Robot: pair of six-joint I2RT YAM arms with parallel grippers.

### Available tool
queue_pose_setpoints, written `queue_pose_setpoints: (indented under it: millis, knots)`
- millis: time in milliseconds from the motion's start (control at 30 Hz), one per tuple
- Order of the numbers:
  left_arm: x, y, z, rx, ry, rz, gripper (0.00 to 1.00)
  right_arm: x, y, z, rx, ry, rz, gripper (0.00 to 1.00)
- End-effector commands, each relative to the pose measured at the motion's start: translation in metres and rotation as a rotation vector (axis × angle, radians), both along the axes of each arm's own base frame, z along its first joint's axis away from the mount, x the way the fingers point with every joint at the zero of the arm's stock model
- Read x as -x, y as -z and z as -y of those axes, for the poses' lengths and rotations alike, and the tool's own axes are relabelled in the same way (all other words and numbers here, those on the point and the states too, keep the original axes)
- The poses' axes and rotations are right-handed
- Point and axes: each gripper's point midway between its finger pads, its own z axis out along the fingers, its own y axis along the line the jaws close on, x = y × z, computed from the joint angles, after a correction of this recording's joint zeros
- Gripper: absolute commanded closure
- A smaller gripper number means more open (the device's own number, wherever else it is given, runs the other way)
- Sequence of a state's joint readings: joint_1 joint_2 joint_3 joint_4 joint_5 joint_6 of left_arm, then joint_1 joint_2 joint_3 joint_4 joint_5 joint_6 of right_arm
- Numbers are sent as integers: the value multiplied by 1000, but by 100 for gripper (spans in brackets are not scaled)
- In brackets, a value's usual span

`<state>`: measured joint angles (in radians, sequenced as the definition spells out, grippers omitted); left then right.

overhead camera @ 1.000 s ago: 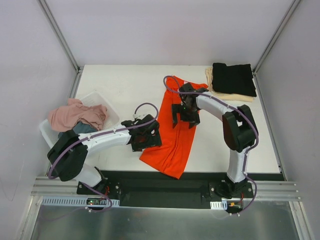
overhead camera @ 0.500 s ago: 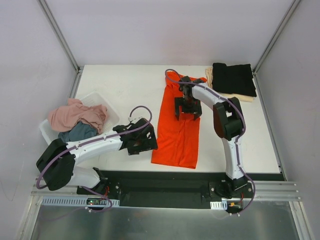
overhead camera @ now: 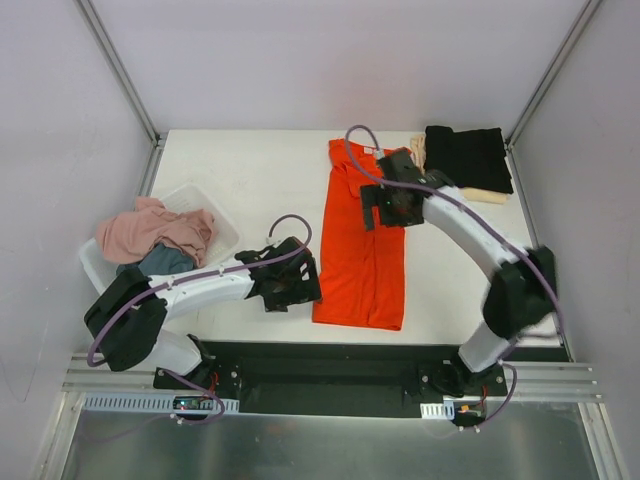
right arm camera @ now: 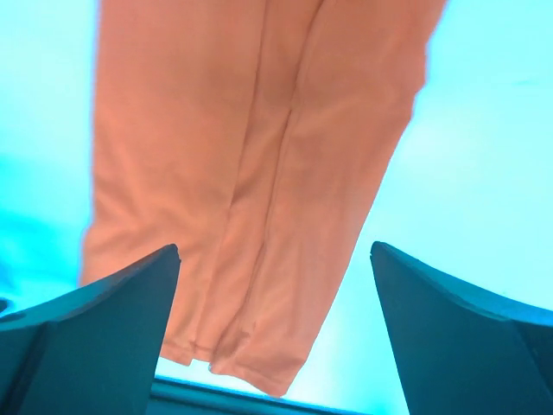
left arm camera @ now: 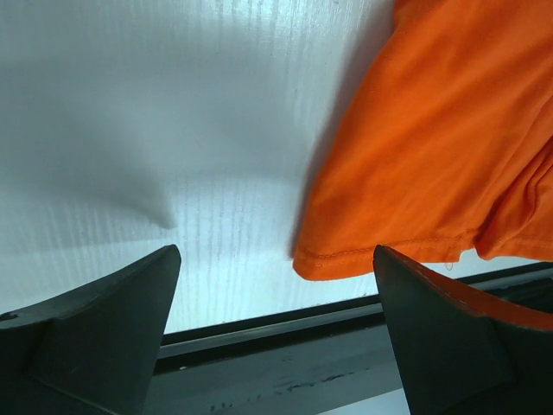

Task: Fold and stack the t-shirts
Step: Rotate the tshirt 90 degrees, then grab the bottom of the folded rectangular tshirt with both arms

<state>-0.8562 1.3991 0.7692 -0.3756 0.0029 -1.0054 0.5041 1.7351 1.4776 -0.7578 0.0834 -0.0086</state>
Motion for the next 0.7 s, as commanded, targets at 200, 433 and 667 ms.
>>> queue_pose_setpoints:
  millis: [200,433,667]
  knots:
    - [3,11,20,52,25,-39,27,79,-34,75,-198,329,205,3]
    - [9,26,25,43,28,-75,46,149,27,73,-216,311,-110,1]
    - [18,34,37,46,58,-117,67,193,69,65,-263,342,-297,4]
